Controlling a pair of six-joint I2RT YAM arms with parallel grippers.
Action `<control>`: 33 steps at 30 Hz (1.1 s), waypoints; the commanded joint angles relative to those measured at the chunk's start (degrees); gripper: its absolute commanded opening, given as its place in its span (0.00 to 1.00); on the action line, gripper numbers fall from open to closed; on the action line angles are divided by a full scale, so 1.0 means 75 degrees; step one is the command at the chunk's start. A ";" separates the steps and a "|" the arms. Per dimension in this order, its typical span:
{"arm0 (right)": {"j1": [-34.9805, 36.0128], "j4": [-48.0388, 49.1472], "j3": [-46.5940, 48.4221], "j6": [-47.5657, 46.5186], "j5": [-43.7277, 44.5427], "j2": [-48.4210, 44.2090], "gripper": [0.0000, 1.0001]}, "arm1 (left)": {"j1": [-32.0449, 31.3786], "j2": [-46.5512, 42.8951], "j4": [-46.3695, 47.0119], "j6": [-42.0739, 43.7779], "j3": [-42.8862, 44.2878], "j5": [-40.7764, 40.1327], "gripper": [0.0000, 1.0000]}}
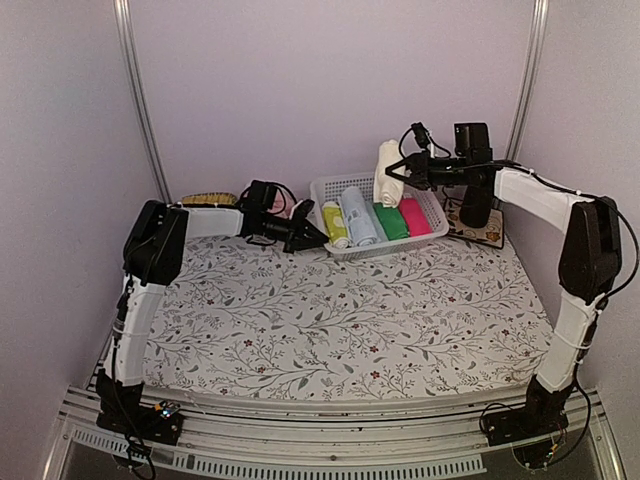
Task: Roll the towels
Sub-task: Move the storage box to the center of the board, then place the towel in the storage box.
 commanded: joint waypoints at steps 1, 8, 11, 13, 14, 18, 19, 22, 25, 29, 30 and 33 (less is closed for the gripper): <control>-0.0026 -0.0020 0.0530 0.0274 -0.0882 0.0428 0.09 | -0.0207 -0.0464 -0.0629 0.0722 -0.0510 0.0913 0.00; -0.0028 -0.0369 0.0933 0.0410 -0.1464 0.0800 0.09 | -0.0110 -0.0512 -0.2700 0.2423 -0.0305 0.1769 0.00; -0.0006 0.0083 0.0564 0.0597 -0.1930 0.0807 0.09 | -0.0042 -0.0497 -0.3594 0.3180 -0.0143 0.1724 0.00; 0.0045 0.0563 0.0180 0.0973 -0.2149 0.0793 0.09 | 0.0008 -0.0463 -0.3863 0.3329 -0.0067 0.1783 0.00; 0.0062 0.0710 0.0029 0.1086 -0.2165 0.0817 0.09 | 0.0036 -0.0440 -0.3919 0.3375 -0.0029 0.1798 0.00; 0.0074 0.1169 -0.0266 0.1435 -0.2417 0.1149 0.09 | 0.0144 -0.0088 -0.4856 0.3901 0.0656 0.1955 0.07; 0.0082 0.1272 -0.0321 0.1538 -0.2481 0.1232 0.09 | 0.0188 -0.0043 -0.4926 0.3943 0.0775 0.1972 0.10; 0.0106 0.1824 -0.0520 0.1894 -0.2668 0.1400 0.09 | 0.0306 0.0011 -0.4802 0.3854 0.0890 0.1912 0.21; 0.0116 0.2109 -0.0556 0.2115 -0.2771 0.1589 0.09 | 0.0391 0.0063 -0.4712 0.3798 0.0952 0.1893 0.25; 0.0129 0.2590 -0.0536 0.2520 -0.3039 0.1925 0.09 | 0.0572 0.0085 -0.4713 0.3815 0.1112 0.1854 0.35; 0.0125 0.2762 -0.0541 0.2637 -0.3089 0.2018 0.09 | 0.0621 0.0078 -0.4713 0.3821 0.1131 0.1867 0.36; 0.0115 0.3242 -0.0547 0.3077 -0.3166 0.2356 0.09 | 0.0711 -0.0051 -0.4710 0.3909 0.1082 0.1870 0.41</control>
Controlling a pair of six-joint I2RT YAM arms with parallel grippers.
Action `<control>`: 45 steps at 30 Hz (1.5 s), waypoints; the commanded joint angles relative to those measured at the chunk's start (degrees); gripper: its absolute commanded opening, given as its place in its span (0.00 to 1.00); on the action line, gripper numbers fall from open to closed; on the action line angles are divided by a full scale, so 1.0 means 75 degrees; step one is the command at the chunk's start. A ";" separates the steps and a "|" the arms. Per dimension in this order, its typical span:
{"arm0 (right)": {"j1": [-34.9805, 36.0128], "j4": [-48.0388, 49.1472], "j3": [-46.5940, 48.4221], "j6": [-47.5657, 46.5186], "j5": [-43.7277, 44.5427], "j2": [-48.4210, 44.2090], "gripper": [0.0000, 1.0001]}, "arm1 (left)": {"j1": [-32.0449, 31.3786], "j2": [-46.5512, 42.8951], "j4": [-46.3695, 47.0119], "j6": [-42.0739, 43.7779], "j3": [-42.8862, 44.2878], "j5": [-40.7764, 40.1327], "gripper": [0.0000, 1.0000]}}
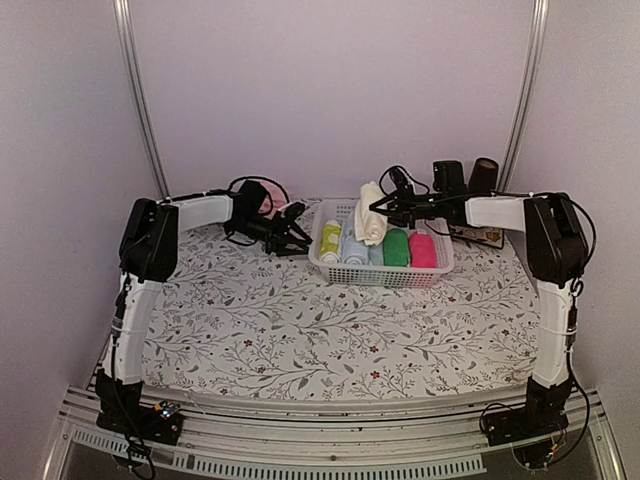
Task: Roll the towels
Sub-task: Place the towel in the storage box.
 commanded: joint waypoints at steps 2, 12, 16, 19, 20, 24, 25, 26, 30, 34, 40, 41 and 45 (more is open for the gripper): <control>0.0059 0.1582 -0.0076 0.1107 -0.0442 0.0594 0.09 | 0.0254 -0.0167 -0.0032 0.0330 0.0090 0.0231 0.44; 0.0042 0.1157 -0.0142 0.1309 0.0147 0.1010 0.08 | 0.0371 -0.0862 -0.0114 0.0880 -0.0587 -0.0076 0.96; -0.0063 0.0094 -0.0062 0.0608 0.0589 0.0947 0.08 | 0.0412 -0.1141 -0.0138 0.1035 -0.0837 -0.0320 0.97; -0.0135 -0.0798 0.0099 0.0159 0.0947 0.0912 0.08 | 0.0410 -0.1361 -0.0109 0.1103 -0.1023 -0.0479 0.97; -0.0146 -0.1138 0.0207 -0.0115 0.1095 0.0926 0.08 | 0.0409 -0.1452 -0.0022 0.1074 -0.1125 -0.0514 0.97; -0.0154 -0.2079 0.0548 -0.0646 0.1587 0.1014 0.08 | 0.0420 -0.1706 0.0327 0.0995 -0.1477 -0.0696 0.97; -0.0160 -0.2315 0.0654 -0.0751 0.1685 0.1043 0.09 | 0.0422 -0.1722 0.0345 0.0993 -0.1522 -0.0741 0.97; -0.0175 -0.2491 0.0718 -0.0853 0.1758 0.1060 0.09 | 0.0426 -0.1736 0.0348 0.1001 -0.1552 -0.0778 0.97; -0.0193 -0.3259 0.1051 -0.1087 0.2093 0.1111 0.09 | 0.0438 -0.1790 0.0421 0.1007 -0.1693 -0.0942 0.97; -0.0191 -0.3601 0.1193 -0.1362 0.2191 0.1158 0.10 | 0.0446 -0.1821 0.0561 0.0970 -0.1768 -0.0985 0.97; -0.0185 -0.3568 0.1282 -0.1415 0.1717 0.1297 0.10 | 0.0425 -0.1807 0.0635 0.0876 -0.1240 -0.1602 0.97; -0.0183 -0.3497 0.1266 -0.1393 0.1587 0.1284 0.09 | 0.0387 -0.1837 0.0653 0.0863 -0.1064 -0.1955 0.97; -0.0109 -0.3257 0.1300 -0.1291 0.1291 0.1244 0.09 | -0.0161 -0.2064 0.0686 0.1292 -0.0124 -0.4660 0.97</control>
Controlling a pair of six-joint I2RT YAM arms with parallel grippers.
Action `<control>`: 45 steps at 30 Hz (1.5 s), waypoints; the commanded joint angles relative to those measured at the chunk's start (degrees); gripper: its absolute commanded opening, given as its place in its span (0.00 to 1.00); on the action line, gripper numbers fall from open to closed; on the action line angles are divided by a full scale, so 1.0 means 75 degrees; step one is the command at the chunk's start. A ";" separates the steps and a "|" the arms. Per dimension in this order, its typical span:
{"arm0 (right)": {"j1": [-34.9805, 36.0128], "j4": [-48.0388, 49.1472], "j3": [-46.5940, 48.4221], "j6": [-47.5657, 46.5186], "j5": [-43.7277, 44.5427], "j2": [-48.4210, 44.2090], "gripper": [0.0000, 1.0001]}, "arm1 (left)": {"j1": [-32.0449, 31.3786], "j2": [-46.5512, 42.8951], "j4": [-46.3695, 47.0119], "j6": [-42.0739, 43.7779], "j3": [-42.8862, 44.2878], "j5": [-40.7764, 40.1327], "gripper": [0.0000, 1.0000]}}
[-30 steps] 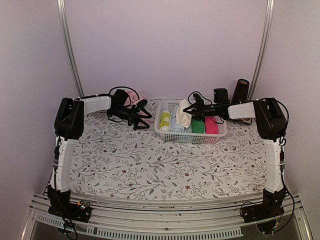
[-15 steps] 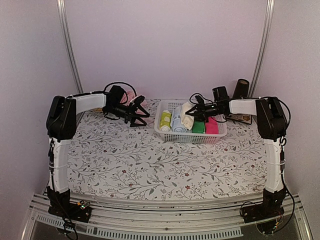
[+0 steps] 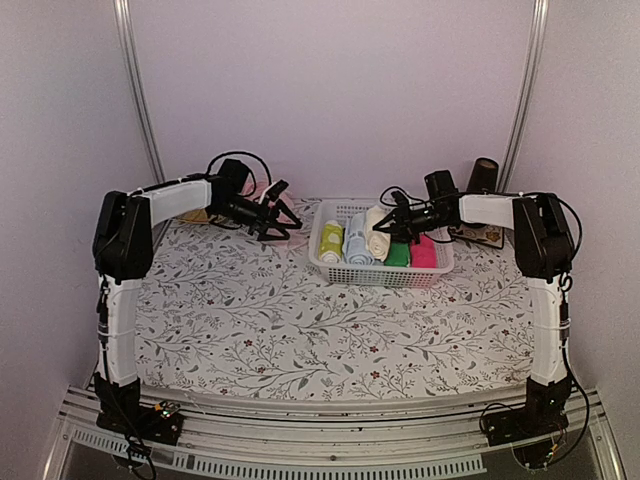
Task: Roll the towels
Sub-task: Place the towel in the storage box.
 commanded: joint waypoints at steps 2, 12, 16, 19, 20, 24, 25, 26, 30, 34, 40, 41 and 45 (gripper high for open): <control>0.0073 0.0059 0.0208 -0.0012 -0.0241 0.0272 0.09 | -0.0805 -0.0437 0.0256 0.0557 0.1349 -0.3534 0.97; 0.0085 0.0158 0.0308 0.0074 -0.0193 0.0358 0.09 | -0.2255 0.1214 -0.0829 0.0993 0.3988 -0.6270 0.97; 0.0094 0.0258 0.0261 0.0108 -0.0175 0.0327 0.08 | -0.2513 0.1362 -0.0321 0.1115 0.3785 -0.6993 0.97; 0.0097 0.0282 0.0244 0.0145 -0.0173 0.0294 0.09 | -0.2609 0.1368 0.0118 0.1186 0.3515 -0.7213 0.97; 0.0095 0.0286 0.0244 0.0137 -0.0176 0.0281 0.09 | -0.2641 0.1405 0.0200 0.1238 0.3499 -0.7279 0.97; 0.0095 0.0259 0.0244 0.0099 -0.0167 0.0237 0.08 | -0.2791 0.1674 0.0280 0.1359 0.3710 -0.7514 0.97; 0.0101 0.0254 0.0244 0.0093 -0.0162 0.0232 0.08 | -0.2821 0.1734 0.0280 0.1396 0.3738 -0.7613 0.97; 0.0097 0.0250 0.0244 0.0088 -0.0159 0.0237 0.08 | -0.2847 0.1782 0.0296 0.1420 0.3756 -0.7701 0.97; 0.0095 0.0274 0.0244 0.0098 -0.0190 0.0269 0.08 | -0.2852 0.1882 0.0320 0.1337 0.3700 -0.7565 0.97; 0.0097 0.0268 0.0244 0.0080 -0.0204 0.0261 0.08 | -0.2839 0.1821 0.0426 0.1254 0.3690 -0.7104 0.97; 0.0097 0.0265 0.0256 0.0062 -0.0194 0.0238 0.08 | -0.2889 0.2046 0.0362 0.1325 0.3757 -0.7214 0.95; 0.0098 0.0259 0.0256 0.0063 -0.0189 0.0238 0.08 | -0.2886 0.2110 0.0333 0.1326 0.3755 -0.7249 0.94; 0.0095 0.0211 0.0290 0.0064 -0.0189 0.0250 0.08 | -0.2886 0.2312 0.0229 0.1346 0.3723 -0.7279 0.89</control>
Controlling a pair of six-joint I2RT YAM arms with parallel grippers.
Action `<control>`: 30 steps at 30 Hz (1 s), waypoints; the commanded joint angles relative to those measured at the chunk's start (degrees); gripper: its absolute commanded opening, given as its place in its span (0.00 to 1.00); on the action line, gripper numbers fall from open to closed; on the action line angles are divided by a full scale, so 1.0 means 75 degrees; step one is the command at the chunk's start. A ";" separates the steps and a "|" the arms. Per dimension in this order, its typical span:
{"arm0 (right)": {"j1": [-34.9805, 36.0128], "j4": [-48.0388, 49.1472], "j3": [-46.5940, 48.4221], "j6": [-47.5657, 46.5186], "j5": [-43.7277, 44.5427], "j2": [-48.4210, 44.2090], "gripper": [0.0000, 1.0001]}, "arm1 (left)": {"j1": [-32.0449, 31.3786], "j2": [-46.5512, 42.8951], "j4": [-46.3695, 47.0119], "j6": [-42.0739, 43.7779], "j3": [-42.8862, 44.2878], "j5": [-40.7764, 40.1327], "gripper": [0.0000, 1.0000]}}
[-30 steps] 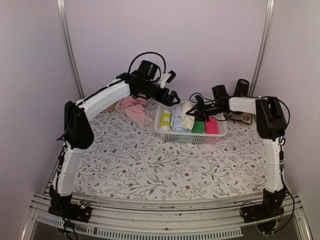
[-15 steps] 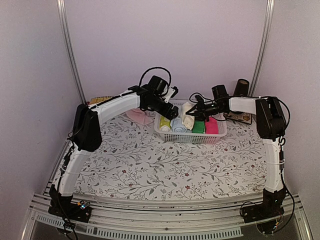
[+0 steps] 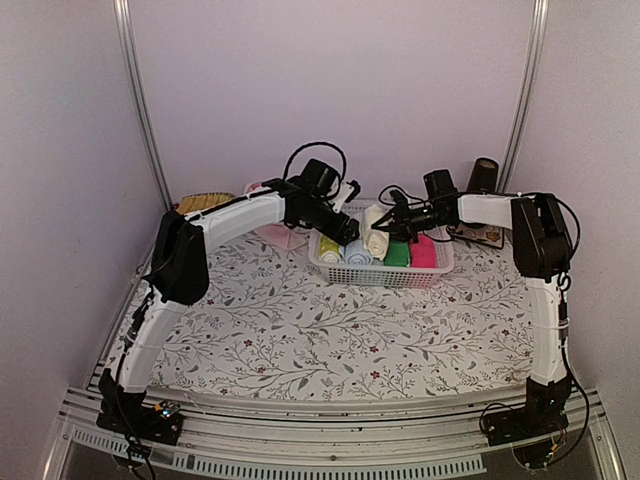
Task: Roll the towels
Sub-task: Place the towel in the storage box.
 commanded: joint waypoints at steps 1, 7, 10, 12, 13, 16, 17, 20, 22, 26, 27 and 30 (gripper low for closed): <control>0.0059 0.0074 0.0133 -0.0041 0.0043 0.0130 0.08 | -0.0097 0.0410 -0.0084 0.0073 0.0115 -0.0104 0.88; 0.0040 -0.0161 0.0145 -0.0124 0.0244 -0.0023 0.08 | -0.0097 0.0485 -0.0146 0.0209 0.0054 -0.0488 0.81; 0.0016 -0.0337 0.0145 -0.0200 0.0353 -0.0099 0.08 | -0.0069 0.0390 -0.0130 0.0250 -0.0104 -0.0709 0.81; -0.0030 -0.0481 0.0145 -0.0245 0.0420 -0.0137 0.08 | -0.0040 0.0288 -0.0064 0.0260 -0.0255 -0.0777 0.81; -0.0052 -0.0545 0.0145 -0.0286 0.0461 -0.0144 0.08 | -0.0021 0.0246 -0.0035 0.0253 -0.0316 -0.0799 0.80; -0.0094 -0.0692 0.0133 -0.0387 0.0541 -0.0150 0.08 | 0.0008 0.0162 -0.0017 0.0252 -0.0412 -0.0810 0.79; -0.0089 -0.0754 0.0139 -0.0397 0.0585 -0.0142 0.08 | 0.0016 0.0143 -0.0017 0.0259 -0.0438 -0.0812 0.79; -0.0091 -0.0949 0.0213 -0.0426 0.0712 -0.0097 0.08 | 0.0020 0.0123 -0.0006 0.0263 -0.0453 -0.0797 0.79; -0.0094 -0.1199 0.0348 -0.0490 0.0929 -0.0072 0.08 | 0.0020 0.0113 0.0003 0.0251 -0.0462 -0.0801 0.78; -0.0094 -0.1516 0.0422 -0.0534 0.1433 -0.0153 0.09 | 0.0020 0.0100 0.0017 0.0239 -0.0479 -0.0813 0.77; -0.0089 -0.1571 0.0435 -0.0521 0.1512 -0.0192 0.09 | 0.0020 0.0094 0.0018 0.0246 -0.0480 -0.0813 0.77; -0.0095 -0.1754 0.0543 -0.0539 0.1741 -0.0183 0.12 | 0.0029 0.0069 0.0018 0.0245 -0.0524 -0.0782 0.77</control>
